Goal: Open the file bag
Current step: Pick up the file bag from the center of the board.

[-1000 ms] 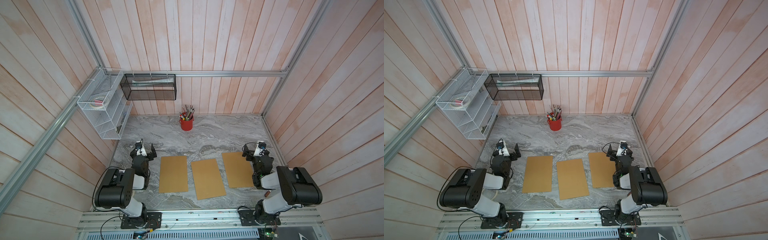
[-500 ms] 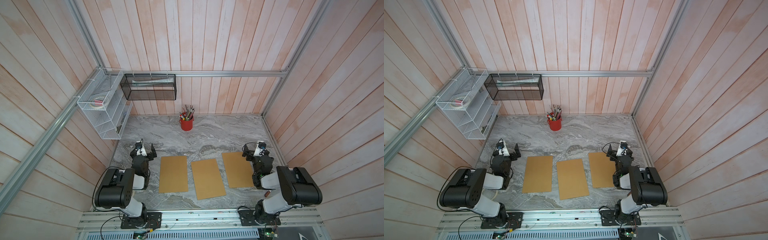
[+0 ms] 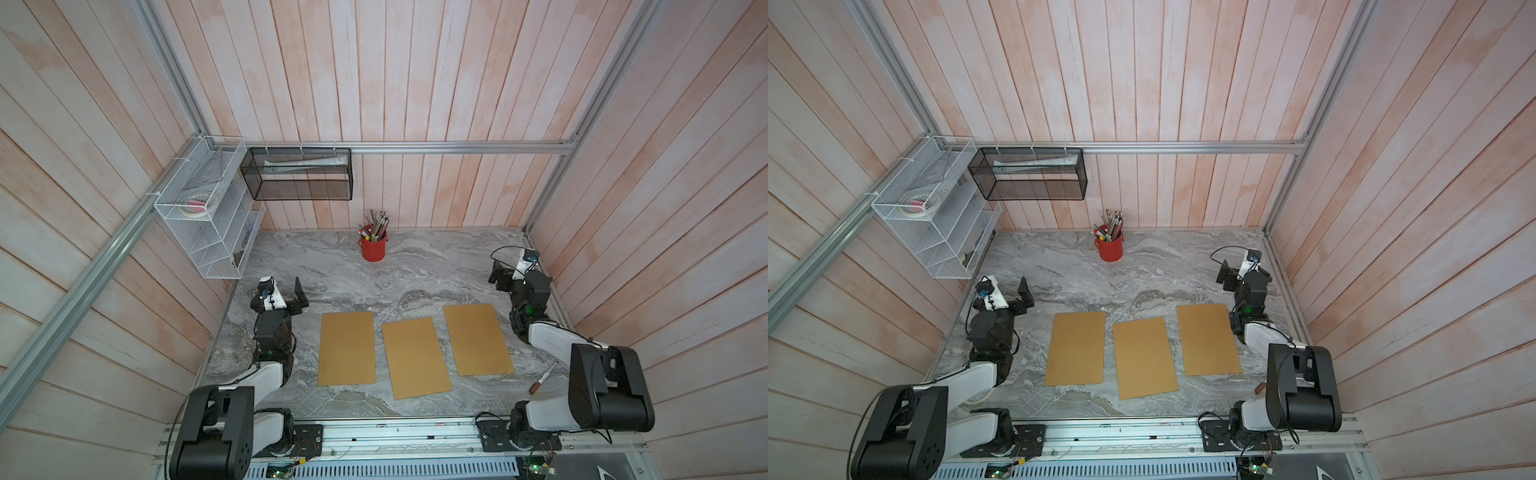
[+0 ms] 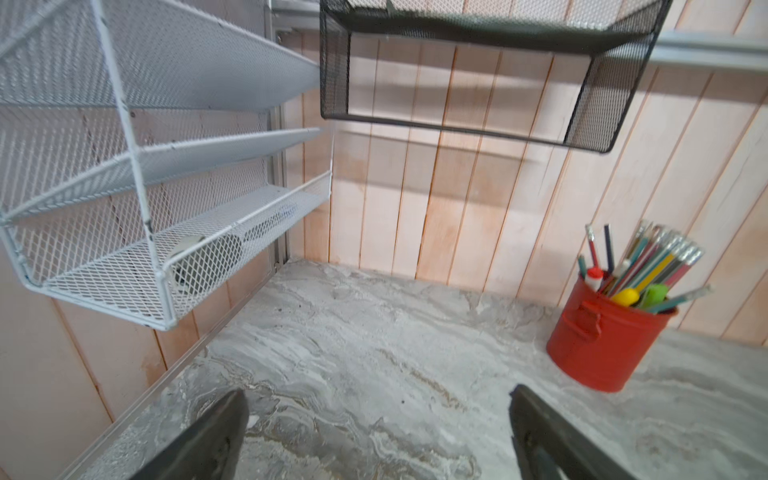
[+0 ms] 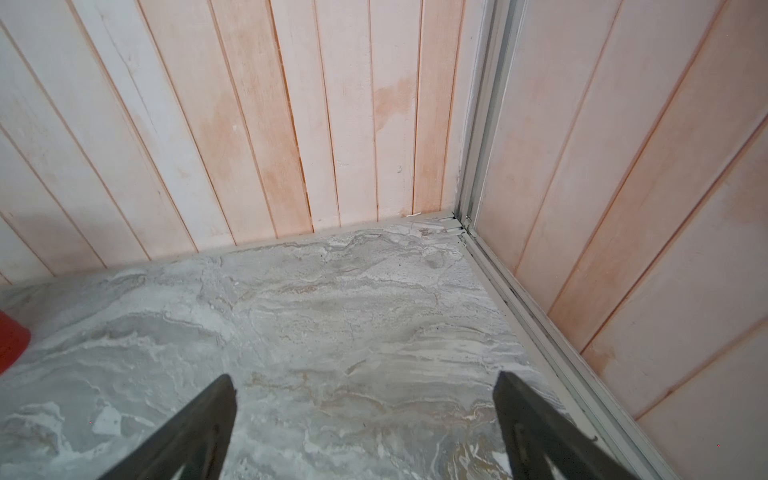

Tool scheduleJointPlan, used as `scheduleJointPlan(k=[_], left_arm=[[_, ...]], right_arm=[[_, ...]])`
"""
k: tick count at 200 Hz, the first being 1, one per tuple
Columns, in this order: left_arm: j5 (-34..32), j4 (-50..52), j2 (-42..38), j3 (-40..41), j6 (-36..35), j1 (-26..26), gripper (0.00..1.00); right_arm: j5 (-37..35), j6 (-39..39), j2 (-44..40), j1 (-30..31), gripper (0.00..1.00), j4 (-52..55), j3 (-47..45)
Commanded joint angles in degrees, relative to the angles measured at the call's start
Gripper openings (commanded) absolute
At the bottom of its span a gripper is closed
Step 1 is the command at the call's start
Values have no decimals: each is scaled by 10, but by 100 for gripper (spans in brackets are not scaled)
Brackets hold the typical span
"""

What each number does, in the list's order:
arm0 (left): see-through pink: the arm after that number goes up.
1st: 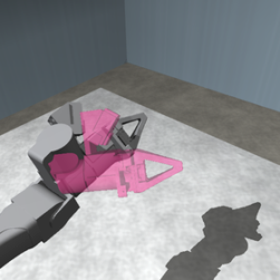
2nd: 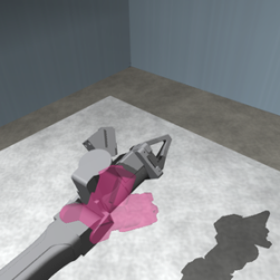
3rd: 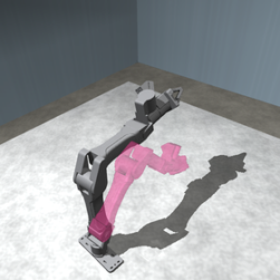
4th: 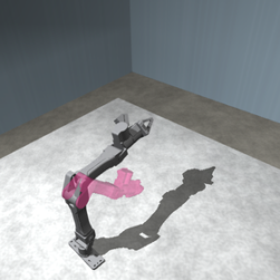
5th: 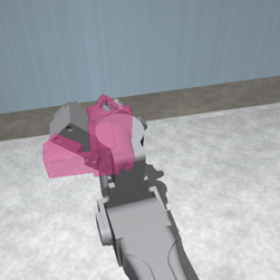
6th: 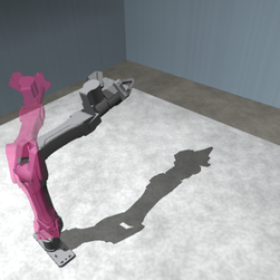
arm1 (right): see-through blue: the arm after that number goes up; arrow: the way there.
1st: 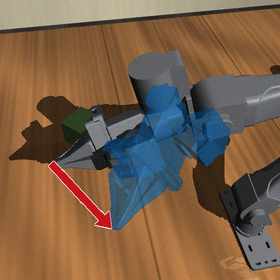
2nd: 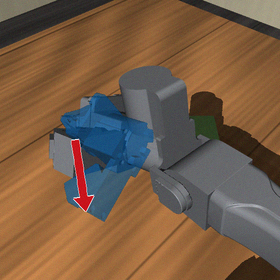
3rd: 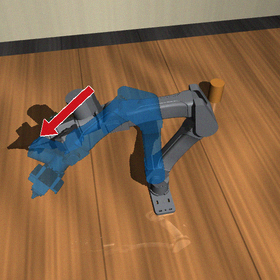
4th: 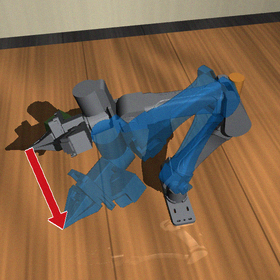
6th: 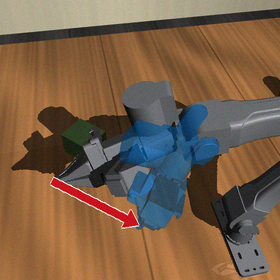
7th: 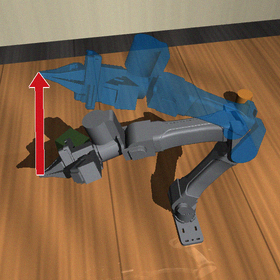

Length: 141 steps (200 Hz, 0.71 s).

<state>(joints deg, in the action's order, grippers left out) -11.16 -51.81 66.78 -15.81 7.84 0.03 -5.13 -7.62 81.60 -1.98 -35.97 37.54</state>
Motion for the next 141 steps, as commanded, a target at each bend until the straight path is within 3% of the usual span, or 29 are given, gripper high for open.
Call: scheduleJointPlan(k=[1,32,77,141], left_arm=[[-20,168,-31,-34,84,7,100],[-16,282,-54,-75,125,7,100],[75,381,-52,-132,181,-6,100],[25,538,-6,-233,250,-169,100]], right_arm=[[12,-68,-1,-3,98,191,14],[90,-100,-15,-3,98,226,26],[133,-116,-61,13,98,314,57],[97,-143,-93,116,98,403,63]])
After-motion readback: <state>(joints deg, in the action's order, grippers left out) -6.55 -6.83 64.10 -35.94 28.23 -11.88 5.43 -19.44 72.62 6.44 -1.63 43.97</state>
